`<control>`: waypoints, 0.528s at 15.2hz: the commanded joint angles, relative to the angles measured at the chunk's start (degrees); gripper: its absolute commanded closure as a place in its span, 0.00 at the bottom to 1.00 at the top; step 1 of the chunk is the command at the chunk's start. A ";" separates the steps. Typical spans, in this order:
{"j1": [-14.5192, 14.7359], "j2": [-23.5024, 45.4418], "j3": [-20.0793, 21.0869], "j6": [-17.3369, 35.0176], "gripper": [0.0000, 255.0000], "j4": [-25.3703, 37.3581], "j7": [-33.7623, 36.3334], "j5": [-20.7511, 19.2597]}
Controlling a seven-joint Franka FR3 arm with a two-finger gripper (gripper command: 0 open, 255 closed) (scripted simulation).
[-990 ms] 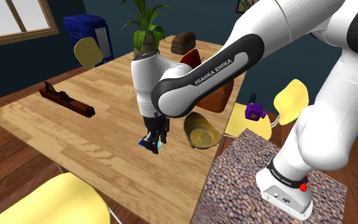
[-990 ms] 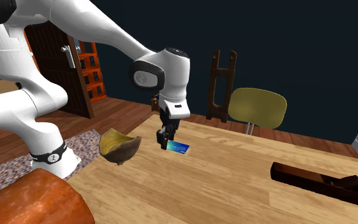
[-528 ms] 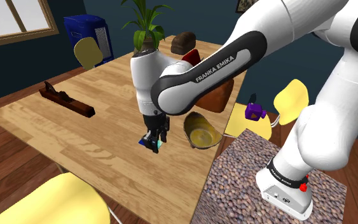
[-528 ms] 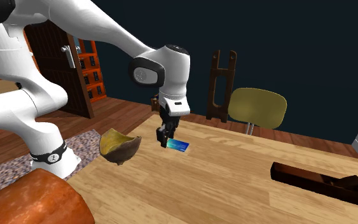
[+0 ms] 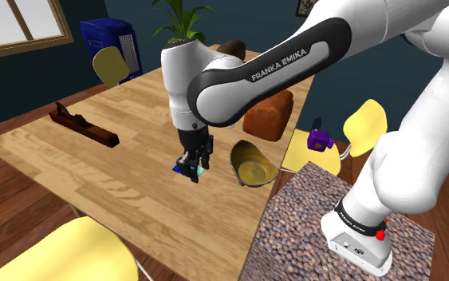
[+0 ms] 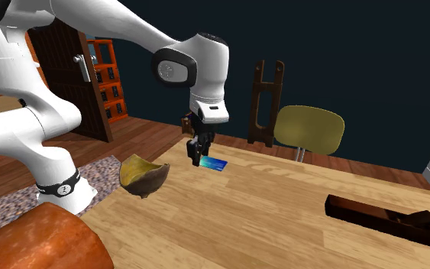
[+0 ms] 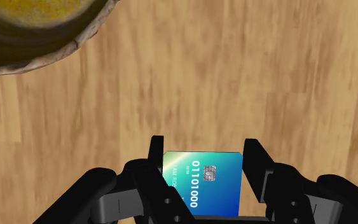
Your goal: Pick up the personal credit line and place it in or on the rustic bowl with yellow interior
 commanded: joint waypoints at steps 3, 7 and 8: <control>-0.08 -1.34 -0.05 -2.94 1.00 1.66 -0.19 0.49; -0.17 -2.50 -0.15 -5.95 1.00 3.59 -0.33 0.86; -0.19 -2.76 -0.17 -6.71 1.00 4.11 -0.36 0.94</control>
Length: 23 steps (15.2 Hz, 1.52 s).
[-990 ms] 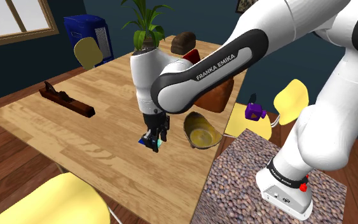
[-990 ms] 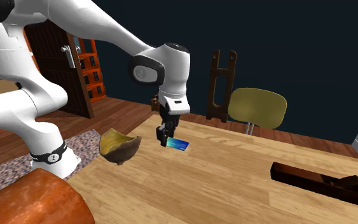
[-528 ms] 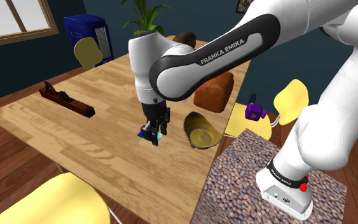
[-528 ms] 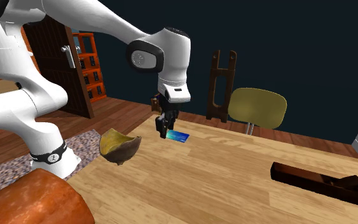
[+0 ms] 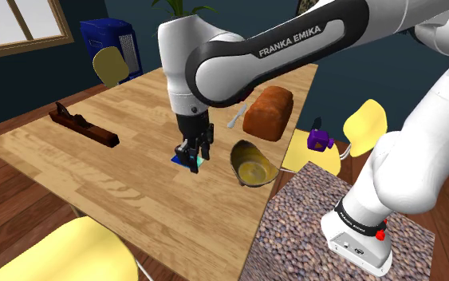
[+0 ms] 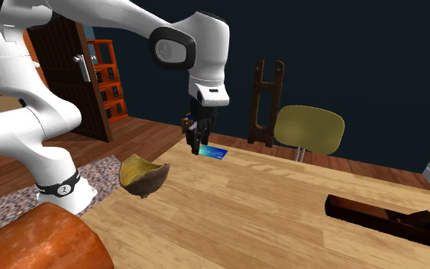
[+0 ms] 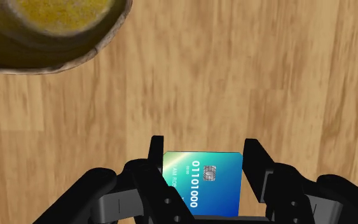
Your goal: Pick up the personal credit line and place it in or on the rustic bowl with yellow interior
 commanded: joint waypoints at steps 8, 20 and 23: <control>-0.19 -1.84 -0.27 -6.91 1.00 5.17 -0.11 0.51; -1.79 -15.96 -4.33 -11.65 1.00 -4.07 -7.18 4.04; -2.11 -22.34 -6.75 -12.80 1.00 -9.49 -10.50 4.65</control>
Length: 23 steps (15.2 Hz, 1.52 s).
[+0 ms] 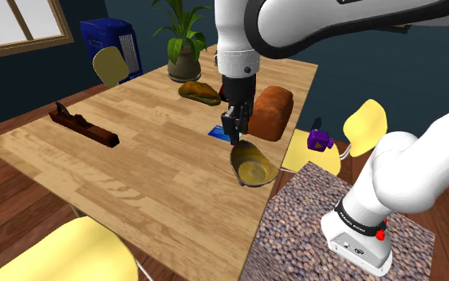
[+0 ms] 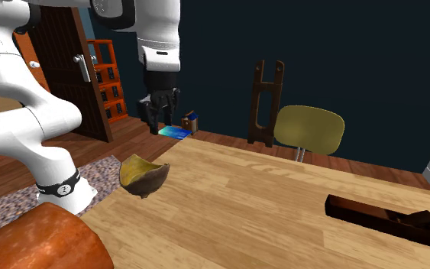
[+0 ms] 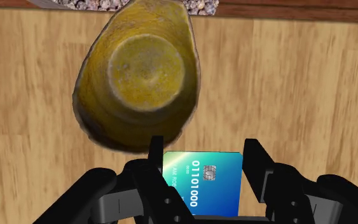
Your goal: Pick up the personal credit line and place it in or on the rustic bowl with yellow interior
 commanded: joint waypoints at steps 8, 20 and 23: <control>-0.66 -13.02 -5.45 -1.76 1.00 -11.88 -6.92 -0.40; -0.39 -11.36 -4.31 7.97 1.00 -19.96 -7.31 0.45; -0.37 -11.20 -4.24 8.53 1.00 -20.36 -7.32 0.49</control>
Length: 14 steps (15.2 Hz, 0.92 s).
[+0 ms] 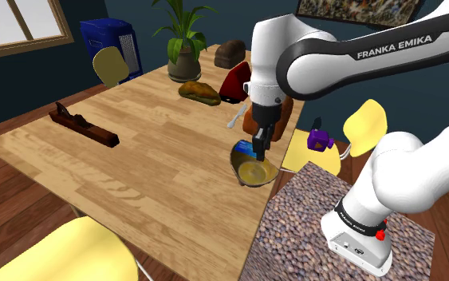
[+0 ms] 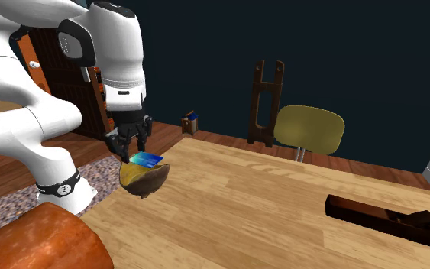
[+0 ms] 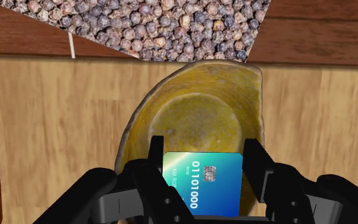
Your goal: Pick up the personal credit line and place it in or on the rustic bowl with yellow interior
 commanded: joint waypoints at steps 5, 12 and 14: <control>-0.01 0.07 0.01 0.29 1.00 -0.23 -0.04 0.01; -0.01 0.07 0.02 0.29 0.00 -0.22 -0.04 0.01; -0.27 -0.21 -0.49 -3.64 0.00 3.42 0.06 -0.49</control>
